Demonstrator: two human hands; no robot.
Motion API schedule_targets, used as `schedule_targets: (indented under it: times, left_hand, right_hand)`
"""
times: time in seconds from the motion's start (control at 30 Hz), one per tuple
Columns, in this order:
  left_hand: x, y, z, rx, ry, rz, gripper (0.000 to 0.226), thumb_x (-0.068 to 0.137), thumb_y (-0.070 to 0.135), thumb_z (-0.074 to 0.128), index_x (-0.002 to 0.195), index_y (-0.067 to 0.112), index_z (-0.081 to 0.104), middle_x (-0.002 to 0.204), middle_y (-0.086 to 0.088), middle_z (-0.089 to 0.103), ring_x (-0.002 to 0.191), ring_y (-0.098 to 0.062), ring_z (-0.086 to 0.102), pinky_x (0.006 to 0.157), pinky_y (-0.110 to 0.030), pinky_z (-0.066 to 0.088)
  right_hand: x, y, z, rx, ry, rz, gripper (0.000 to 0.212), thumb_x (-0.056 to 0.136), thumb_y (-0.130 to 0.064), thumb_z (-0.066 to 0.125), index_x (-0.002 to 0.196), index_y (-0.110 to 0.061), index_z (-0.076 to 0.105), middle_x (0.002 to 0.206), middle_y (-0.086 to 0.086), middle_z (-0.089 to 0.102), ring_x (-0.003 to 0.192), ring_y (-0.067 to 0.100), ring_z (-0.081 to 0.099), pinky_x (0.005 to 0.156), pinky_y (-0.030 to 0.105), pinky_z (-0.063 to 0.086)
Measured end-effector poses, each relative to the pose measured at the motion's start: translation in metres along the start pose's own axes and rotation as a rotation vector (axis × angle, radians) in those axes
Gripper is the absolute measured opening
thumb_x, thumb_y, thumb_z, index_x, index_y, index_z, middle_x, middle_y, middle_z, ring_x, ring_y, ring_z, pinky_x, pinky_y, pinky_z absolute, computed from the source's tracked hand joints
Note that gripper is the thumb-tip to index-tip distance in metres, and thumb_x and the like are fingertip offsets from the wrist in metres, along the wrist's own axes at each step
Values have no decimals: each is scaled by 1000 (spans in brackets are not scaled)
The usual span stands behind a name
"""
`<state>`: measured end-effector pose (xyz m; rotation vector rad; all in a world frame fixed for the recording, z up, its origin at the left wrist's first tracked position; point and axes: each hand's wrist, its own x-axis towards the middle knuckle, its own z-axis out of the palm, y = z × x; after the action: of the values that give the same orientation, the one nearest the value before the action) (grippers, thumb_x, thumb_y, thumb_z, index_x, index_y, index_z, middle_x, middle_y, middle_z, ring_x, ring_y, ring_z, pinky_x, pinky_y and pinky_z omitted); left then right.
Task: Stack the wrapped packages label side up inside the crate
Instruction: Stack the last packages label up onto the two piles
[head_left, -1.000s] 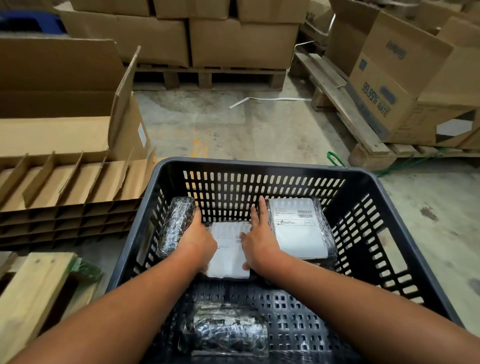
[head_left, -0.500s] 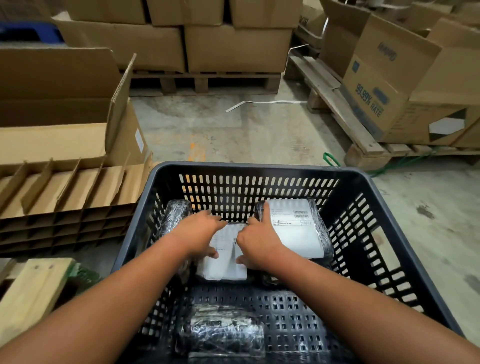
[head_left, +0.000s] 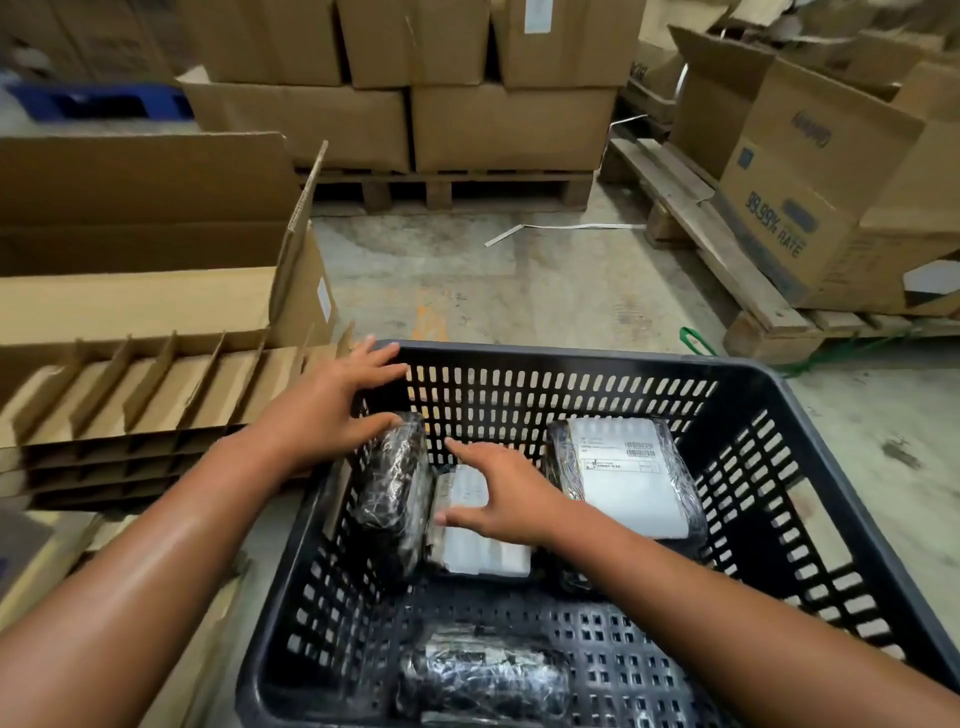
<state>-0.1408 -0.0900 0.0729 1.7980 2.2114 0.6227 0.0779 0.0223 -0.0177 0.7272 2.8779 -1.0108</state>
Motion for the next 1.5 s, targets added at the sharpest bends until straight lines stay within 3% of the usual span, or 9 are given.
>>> schedule_targets:
  times: [0.13, 0.27, 0.43, 0.6, 0.83, 1.0, 1.17, 1.33, 1.5]
  left_hand:
    - [-14, -22, 1, -122, 10, -63, 76, 80, 33, 83, 147, 15, 51, 161, 8, 30, 150, -10, 22, 124, -46, 21]
    - [-17, -28, 2, -158, -21, -42, 76, 80, 37, 83, 146, 16, 52, 161, 16, 26, 146, -4, 27, 123, -39, 24]
    - [-15, -29, 2, -146, -71, -59, 83, 80, 36, 83, 150, 11, 46, 163, 20, 18, 143, 1, 29, 117, -25, 26]
    - [-13, -26, 1, -120, -82, -73, 85, 82, 36, 82, 152, 9, 42, 163, 19, 16, 142, -1, 31, 115, -23, 26]
    - [-12, -22, 2, -109, -123, -127, 102, 81, 40, 82, 160, 14, 23, 163, 11, 28, 147, -9, 31, 120, -31, 26]
    - [-4, -13, 4, 127, -197, -115, 87, 85, 42, 77, 155, 13, 34, 168, 4, -5, 153, -19, -15, 125, -42, -1]
    - [8, 15, 20, 94, -224, -14, 75, 84, 60, 68, 151, 40, 39, 167, 5, 3, 152, -25, -18, 118, -55, -20]
    - [14, 46, 38, -528, -343, 46, 90, 78, 47, 83, 149, 58, 28, 156, 36, 22, 147, 10, 14, 123, -38, 18]
    - [14, 53, 54, -650, -389, 2, 102, 73, 49, 86, 153, 54, 23, 155, 40, 26, 142, 8, 32, 119, -33, 32]
  right_hand:
    - [14, -26, 24, 316, -140, 5, 136, 65, -67, 88, 155, -61, -14, 175, 8, -5, 161, 26, -1, 127, 52, 18]
    - [26, -42, 39, 260, -161, 25, 130, 60, -60, 95, 139, -84, -5, 170, 15, -27, 158, 39, -9, 121, 45, 9]
    - [21, -31, 42, 256, 57, 3, 111, 56, -68, 92, 144, -44, 29, 158, 4, 30, 144, 26, 41, 119, 47, 39]
    - [14, -26, 40, 588, 92, 94, 95, 61, -43, 90, 142, -47, 39, 129, -15, 61, 109, 8, 68, 93, 41, 61]
    - [3, -6, -1, 923, 23, 261, 85, 58, -17, 90, 132, -47, 59, 135, 7, 51, 102, 39, 71, 68, 52, 66]
    - [-18, 17, -48, 930, -125, 200, 82, 62, -6, 82, 132, -46, 62, 137, 19, 54, 111, 43, 69, 71, 54, 64]
    - [-46, 32, -82, 980, -111, 138, 91, 59, 2, 79, 138, -37, 60, 137, 28, 57, 108, 39, 72, 68, 53, 64]
    - [-64, 49, -110, 1115, -129, 31, 94, 58, 2, 71, 145, -31, 57, 146, 20, 57, 121, 43, 64, 90, 66, 52]
    - [-63, 62, -117, 1296, -71, 40, 86, 68, -12, 72, 148, -40, 55, 149, 17, 57, 107, 39, 58, 64, 39, 63]
